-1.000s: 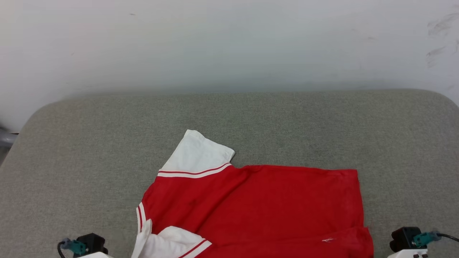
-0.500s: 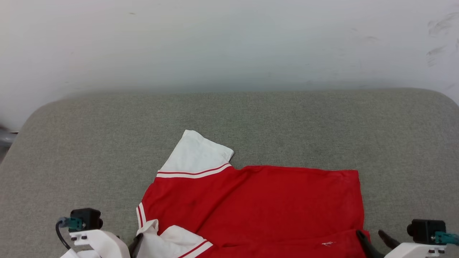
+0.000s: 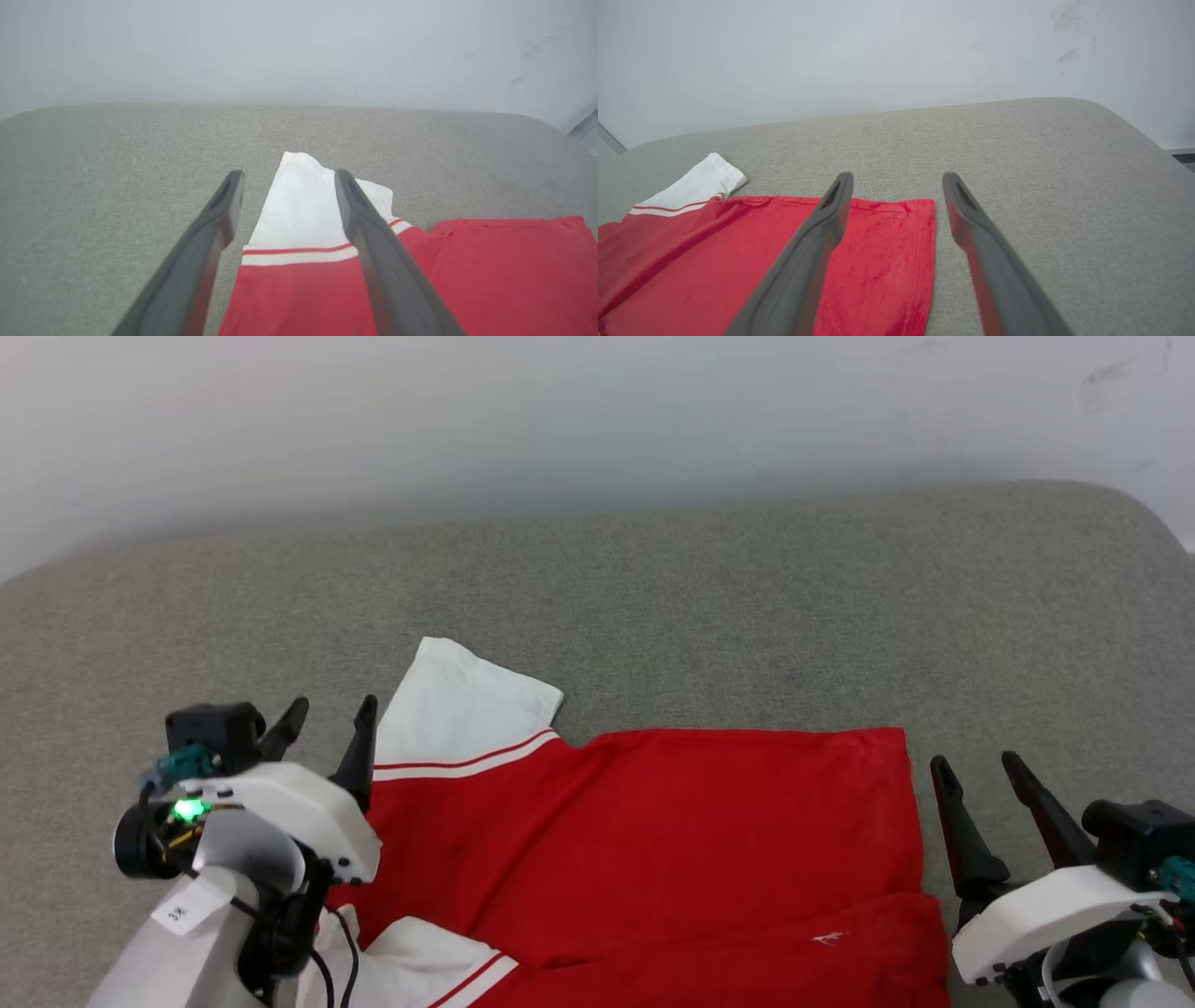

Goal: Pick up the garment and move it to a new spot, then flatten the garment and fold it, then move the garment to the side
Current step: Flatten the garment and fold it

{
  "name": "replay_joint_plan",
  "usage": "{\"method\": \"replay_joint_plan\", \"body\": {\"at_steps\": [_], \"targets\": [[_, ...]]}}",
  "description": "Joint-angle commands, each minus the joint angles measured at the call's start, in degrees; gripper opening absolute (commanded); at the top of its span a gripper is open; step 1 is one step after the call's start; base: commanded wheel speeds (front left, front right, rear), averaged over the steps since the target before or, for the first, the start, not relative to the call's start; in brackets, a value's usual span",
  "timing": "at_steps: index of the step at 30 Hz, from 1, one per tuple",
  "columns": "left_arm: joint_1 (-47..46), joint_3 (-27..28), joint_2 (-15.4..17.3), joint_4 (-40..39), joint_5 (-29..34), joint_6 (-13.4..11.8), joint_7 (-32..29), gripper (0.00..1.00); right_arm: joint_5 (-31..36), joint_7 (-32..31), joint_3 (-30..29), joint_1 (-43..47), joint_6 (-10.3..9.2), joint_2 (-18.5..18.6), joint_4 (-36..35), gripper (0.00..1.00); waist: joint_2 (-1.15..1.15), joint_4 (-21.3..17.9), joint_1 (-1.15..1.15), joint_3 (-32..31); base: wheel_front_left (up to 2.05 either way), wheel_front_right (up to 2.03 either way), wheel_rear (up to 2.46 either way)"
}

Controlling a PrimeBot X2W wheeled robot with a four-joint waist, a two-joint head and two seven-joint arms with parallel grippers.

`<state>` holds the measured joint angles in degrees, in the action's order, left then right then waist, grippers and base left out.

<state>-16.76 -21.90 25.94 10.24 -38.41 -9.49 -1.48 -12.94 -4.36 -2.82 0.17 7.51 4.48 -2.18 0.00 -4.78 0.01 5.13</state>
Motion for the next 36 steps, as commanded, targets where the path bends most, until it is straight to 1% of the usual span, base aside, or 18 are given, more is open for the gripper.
{"method": "replay_joint_plan", "body": {"at_steps": [1,5,8,10,11,16,21,24,28,31,32,33,34,36], "targets": [[-1.6,0.0,-0.5,0.8,-0.1,0.6,0.3,1.00,0.1,0.4,-0.1,-1.1,-0.05,-0.3,-0.2,1.00,0.00,-1.5,-0.01,1.7,0.00,0.00,0.00],[-8.0,0.4,-0.4,6.5,-0.9,2.9,-0.6,1.00,0.3,0.8,0.8,-3.3,-0.05,-0.4,0.6,1.00,0.00,-3.5,-0.01,4.2,0.00,0.00,0.00],[-12.8,0.7,0.0,11.0,-2.5,5.4,-3.9,1.00,-0.1,1.0,1.5,-4.9,-0.05,-0.6,0.8,1.00,0.00,-5.1,-0.01,6.4,0.00,0.00,0.00],[-16.0,0.8,0.5,13.8,-4.2,7.2,-7.1,1.00,-0.4,1.0,1.7,-5.6,-0.05,-0.6,1.2,1.00,0.00,-6.0,-0.01,7.8,0.00,0.00,0.00],[-17.5,0.9,0.7,15.0,-4.9,7.7,-8.9,1.00,-0.3,1.2,1.9,-6.1,-0.05,-0.7,1.3,1.00,0.00,-6.4,-0.01,8.5,0.00,0.00,0.00],[-23.5,0.4,3.3,19.9,-8.5,10.5,-20.7,1.00,-1.0,2.1,2.4,-7.7,-0.05,-1.0,2.2,1.00,0.00,-8.4,-0.01,12.0,0.00,0.00,0.00],[-27.7,-0.4,6.3,22.4,-9.9,11.2,-30.2,1.00,-2.5,3.0,3.3,-9.3,-0.05,-1.3,3.8,1.00,0.00,-10.3,-0.01,15.2,0.00,0.00,0.00],[-29.4,-1.0,7.4,22.8,-10.7,11.5,-35.0,1.00,-3.0,3.7,3.5,-9.9,-0.05,-1.4,5.0,1.00,0.00,-11.2,-0.01,16.7,0.00,0.00,0.00],[-29.5,-2.9,8.0,23.7,-11.6,11.9,-42.0,1.00,-3.8,4.1,3.7,-10.8,-0.05,-1.5,6.4,1.00,0.00,-12.1,-0.01,17.9,0.00,0.00,0.00],[-28.0,-4.8,7.0,24.8,-12.7,11.8,-47.6,1.00,-4.4,4.4,3.5,-11.2,-0.05,-1.5,7.5,1.00,0.00,-12.4,-0.01,18.4,0.00,0.00,0.00],[-27.3,-5.5,6.7,25.1,-12.9,11.7,-49.3,0.91,-4.5,4.5,3.5,-11.2,-0.05,-1.5,7.7,1.00,0.00,-12.5,-0.01,18.5,0.00,0.00,0.00],[-26.9,-6.0,6.4,25.2,-13.0,11.5,-50.4,0.37,-4.7,4.5,3.4,-11.3,-0.05,-1.5,8.1,1.00,0.00,-12.6,-0.01,18.5,0.00,0.00,0.00],[-26.6,-6.1,5.9,25.0,-13.3,11.4,-50.7,0.00,-5.0,4.2,3.2,-11.5,-0.05,-1.5,8.5,1.00,0.00,-12.6,-0.01,18.6,0.00,0.00,0.00],[-26.4,-6.4,5.4,24.7,-13.4,11.3,-50.5,0.00,-5.6,3.7,3.1,-12.3,-0.05,-1.1,8.9,1.00,0.00,-12.5,-0.01,18.6,0.00,0.00,0.00]]}}
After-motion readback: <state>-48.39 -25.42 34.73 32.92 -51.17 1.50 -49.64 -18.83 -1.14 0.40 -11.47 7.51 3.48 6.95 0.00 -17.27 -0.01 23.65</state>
